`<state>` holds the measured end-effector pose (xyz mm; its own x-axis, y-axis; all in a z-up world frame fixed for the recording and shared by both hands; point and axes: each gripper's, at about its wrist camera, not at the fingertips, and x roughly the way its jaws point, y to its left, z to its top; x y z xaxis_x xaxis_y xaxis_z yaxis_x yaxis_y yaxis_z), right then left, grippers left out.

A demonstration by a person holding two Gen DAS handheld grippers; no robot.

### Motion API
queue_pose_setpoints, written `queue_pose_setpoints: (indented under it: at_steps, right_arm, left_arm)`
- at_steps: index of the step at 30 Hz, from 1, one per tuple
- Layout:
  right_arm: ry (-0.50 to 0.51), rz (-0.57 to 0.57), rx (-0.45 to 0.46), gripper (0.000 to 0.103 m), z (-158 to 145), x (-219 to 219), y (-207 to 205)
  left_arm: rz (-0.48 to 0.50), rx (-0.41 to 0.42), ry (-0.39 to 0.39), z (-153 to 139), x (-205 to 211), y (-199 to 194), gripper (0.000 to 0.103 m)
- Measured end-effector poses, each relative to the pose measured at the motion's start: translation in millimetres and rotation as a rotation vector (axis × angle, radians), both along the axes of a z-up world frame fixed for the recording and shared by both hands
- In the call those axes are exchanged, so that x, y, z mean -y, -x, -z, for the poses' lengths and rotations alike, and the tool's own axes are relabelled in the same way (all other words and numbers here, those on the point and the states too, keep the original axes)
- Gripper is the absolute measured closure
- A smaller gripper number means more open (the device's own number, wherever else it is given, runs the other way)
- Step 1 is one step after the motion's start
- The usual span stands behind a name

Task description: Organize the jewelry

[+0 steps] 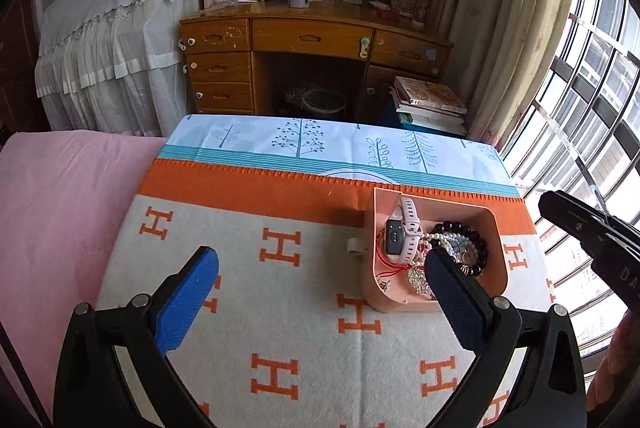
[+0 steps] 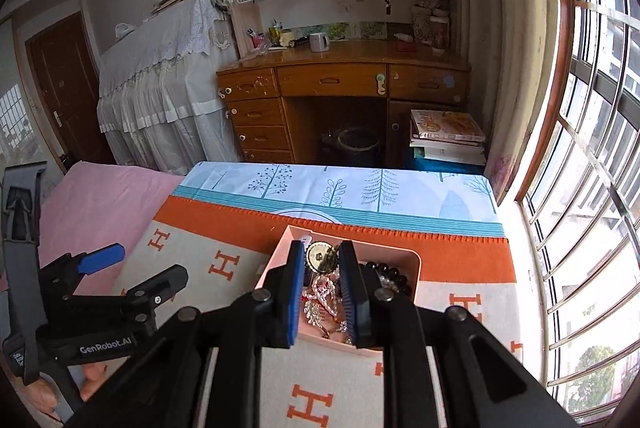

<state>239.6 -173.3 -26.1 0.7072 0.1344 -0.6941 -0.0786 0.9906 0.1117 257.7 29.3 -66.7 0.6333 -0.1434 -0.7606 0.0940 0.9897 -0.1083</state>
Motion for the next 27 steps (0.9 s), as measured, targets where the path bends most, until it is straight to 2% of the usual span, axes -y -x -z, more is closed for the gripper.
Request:
queue_pose_setpoints:
  at_steps: [7, 12, 15, 17, 18, 27]
  right_arm:
    - [-0.008, 0.073, -0.161, 0.085, 63.6, 11.5, -42.2]
    - [-0.028, 0.098, -0.240, 0.085, 87.7, 19.0, -50.8]
    - [-0.063, 0.096, -0.257, 0.083, 91.6, 21.2, -48.9]
    - [-0.069, 0.096, -0.252, 0.074, 91.2, 20.9, -46.4]
    - [-0.067, 0.099, -0.246, 0.073, 90.4, 20.0, -45.4]
    - [-0.060, 0.071, -0.192, 0.073, 75.6, 7.0, -8.8]
  left_arm:
    - [0.013, -0.025, -0.074, 29.9, 13.9, -10.4, 0.001]
    - [0.041, -0.036, -0.083, 39.2, 16.6, -8.3, 0.001]
    - [0.054, -0.037, -0.079, 39.1, 18.2, -5.5, 0.001]
    - [0.061, -0.030, -0.086, 37.8, 20.1, -2.3, 0.001]
    - [0.064, -0.024, -0.090, 36.9, 21.3, -0.2, 0.001]
    - [0.108, 0.038, -0.155, 26.8, 33.0, 33.9, 0.001]
